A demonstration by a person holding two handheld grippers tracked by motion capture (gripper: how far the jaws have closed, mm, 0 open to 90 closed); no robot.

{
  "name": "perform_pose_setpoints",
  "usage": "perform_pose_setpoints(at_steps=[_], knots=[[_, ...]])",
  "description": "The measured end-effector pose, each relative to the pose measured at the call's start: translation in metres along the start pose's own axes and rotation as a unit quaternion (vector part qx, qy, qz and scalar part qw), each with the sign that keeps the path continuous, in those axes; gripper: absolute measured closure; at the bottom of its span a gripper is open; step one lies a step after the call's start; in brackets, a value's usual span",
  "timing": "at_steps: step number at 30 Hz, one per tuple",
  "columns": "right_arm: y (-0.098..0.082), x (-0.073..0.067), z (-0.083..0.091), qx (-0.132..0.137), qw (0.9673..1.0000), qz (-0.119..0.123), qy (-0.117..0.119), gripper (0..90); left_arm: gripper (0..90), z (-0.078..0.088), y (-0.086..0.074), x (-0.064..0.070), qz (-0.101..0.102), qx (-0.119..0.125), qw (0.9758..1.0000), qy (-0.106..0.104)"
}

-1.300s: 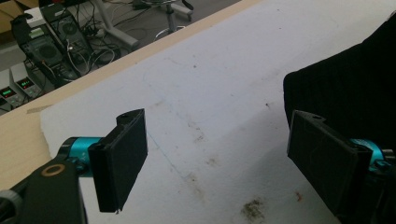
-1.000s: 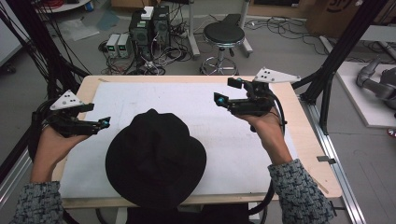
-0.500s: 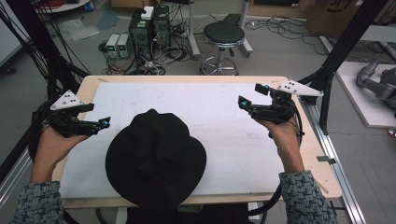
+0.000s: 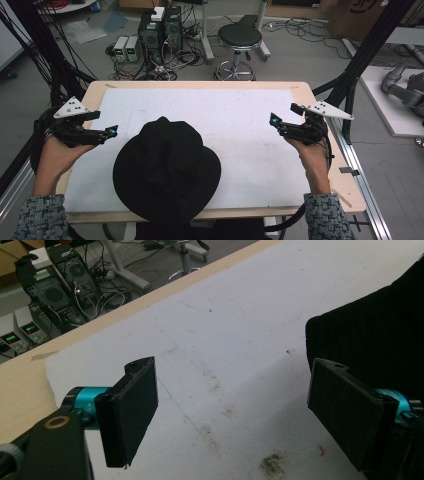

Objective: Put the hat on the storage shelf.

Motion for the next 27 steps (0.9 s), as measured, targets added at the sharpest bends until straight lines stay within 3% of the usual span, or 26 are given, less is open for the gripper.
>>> perform_pose_setpoints(at_steps=[6, 20, 27], knots=[[-0.0056, 0.0059, 0.0059, -0.006, 0.9997, 0.0, -0.024, 12.7, 20.5, -0.0004, 0.0009, -0.0006, 0.003, 0.004, 1.0, 0.002], [-0.0061, 0.0042, 0.0081, -0.002, 0.9997, -0.008, -0.022, 12.7, 20.5, -0.0019, 0.0005, 0.0019, 0.001, 0.009, 0.9999, 0.007], [-0.0042, 0.0029, 0.0071, -0.003, 0.9998, 0.0, -0.019, 12.7, 20.5, -0.0001, 0.0019, 0.004, 0.0, 0.011, 0.9999, 0.008]])
Point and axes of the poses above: each handheld gripper's, and its own axes: z roughly backward along the jaws, y roughly out of its top, x roughly to its right, the point moved 4 cm from there along -z, roughly forward along the jaws, and after that the axes turned 14 degrees about y, right-handed, at the moved point
